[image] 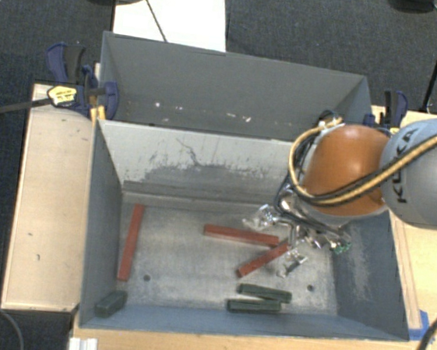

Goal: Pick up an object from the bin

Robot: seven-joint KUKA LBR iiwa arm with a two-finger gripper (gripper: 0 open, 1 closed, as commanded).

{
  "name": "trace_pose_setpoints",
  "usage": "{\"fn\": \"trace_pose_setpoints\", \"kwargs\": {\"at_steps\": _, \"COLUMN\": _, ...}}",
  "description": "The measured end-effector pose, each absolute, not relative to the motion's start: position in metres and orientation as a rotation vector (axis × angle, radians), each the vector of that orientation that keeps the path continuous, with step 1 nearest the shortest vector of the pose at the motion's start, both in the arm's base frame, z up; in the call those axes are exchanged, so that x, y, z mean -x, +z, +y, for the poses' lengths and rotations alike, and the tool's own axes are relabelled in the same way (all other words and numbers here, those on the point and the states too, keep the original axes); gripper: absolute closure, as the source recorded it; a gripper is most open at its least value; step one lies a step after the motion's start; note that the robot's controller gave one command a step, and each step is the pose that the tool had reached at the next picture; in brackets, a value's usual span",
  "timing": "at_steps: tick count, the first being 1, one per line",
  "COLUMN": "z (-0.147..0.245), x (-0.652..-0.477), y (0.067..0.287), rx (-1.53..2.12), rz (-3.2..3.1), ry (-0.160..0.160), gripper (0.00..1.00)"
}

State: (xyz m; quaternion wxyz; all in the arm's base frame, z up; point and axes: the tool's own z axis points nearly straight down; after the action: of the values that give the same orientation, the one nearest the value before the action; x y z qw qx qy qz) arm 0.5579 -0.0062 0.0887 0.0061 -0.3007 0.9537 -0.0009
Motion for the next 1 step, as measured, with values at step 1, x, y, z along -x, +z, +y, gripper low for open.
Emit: {"fn": "trace_pose_setpoints", "kwargs": {"at_steps": 1, "z": 0.0006, "x": -0.5787, "y": 0.0761, "rx": 1.063, "rz": 2.939, "ry": -0.004, "gripper": 1.00}}
